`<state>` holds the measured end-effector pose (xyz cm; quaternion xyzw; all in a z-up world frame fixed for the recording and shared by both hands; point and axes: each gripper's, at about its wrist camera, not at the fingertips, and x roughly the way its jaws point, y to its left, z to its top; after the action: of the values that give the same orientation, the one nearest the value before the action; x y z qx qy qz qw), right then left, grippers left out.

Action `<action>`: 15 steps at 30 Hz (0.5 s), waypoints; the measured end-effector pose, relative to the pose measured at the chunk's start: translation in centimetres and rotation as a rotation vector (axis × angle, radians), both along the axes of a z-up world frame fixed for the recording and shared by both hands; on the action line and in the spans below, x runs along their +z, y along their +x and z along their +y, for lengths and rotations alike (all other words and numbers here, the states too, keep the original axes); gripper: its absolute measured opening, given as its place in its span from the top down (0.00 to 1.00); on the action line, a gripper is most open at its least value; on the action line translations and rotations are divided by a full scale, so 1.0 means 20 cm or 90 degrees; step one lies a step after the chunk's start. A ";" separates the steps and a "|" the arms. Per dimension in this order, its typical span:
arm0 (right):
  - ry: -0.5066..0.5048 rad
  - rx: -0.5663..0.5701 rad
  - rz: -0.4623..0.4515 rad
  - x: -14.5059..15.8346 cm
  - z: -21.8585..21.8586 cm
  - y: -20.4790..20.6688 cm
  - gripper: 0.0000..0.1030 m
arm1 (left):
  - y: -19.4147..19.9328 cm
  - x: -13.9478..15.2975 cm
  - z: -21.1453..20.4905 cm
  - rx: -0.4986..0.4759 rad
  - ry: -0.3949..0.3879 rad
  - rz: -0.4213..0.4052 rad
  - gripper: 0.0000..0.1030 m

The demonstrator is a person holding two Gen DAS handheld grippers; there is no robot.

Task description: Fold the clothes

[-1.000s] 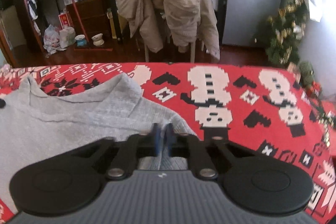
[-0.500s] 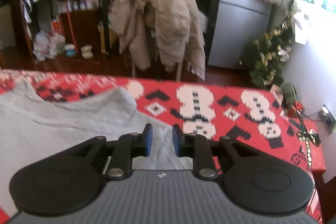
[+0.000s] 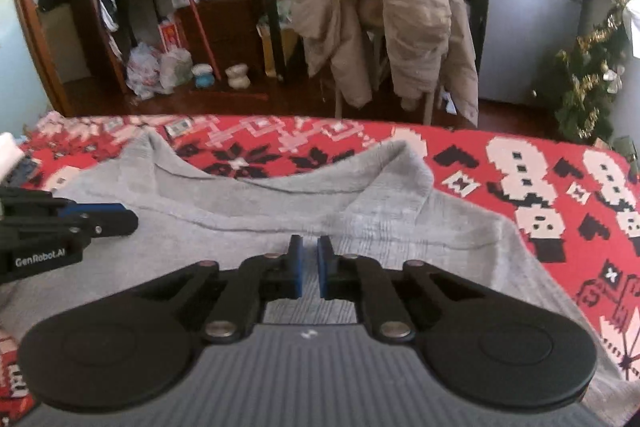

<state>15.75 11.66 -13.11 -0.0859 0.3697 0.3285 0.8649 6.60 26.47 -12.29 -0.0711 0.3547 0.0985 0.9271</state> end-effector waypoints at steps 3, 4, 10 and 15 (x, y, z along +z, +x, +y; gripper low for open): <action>0.019 -0.011 0.006 -0.03 0.01 0.07 0.93 | 0.02 0.00 0.01 0.010 0.008 -0.005 0.91; 0.024 -0.017 0.007 -0.03 0.01 0.08 0.93 | 0.02 -0.01 0.02 0.014 0.008 -0.006 0.91; 0.029 -0.026 0.000 -0.02 0.04 0.13 0.90 | -0.01 0.03 0.07 0.027 -0.044 -0.042 0.91; 0.057 0.009 -0.009 0.07 0.04 0.00 0.87 | -0.02 0.06 -0.01 -0.033 -0.045 -0.029 0.91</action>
<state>15.70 12.38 -11.77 -0.0518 0.3475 0.3501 0.8683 6.17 26.24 -11.05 -0.0968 0.3383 0.0603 0.9341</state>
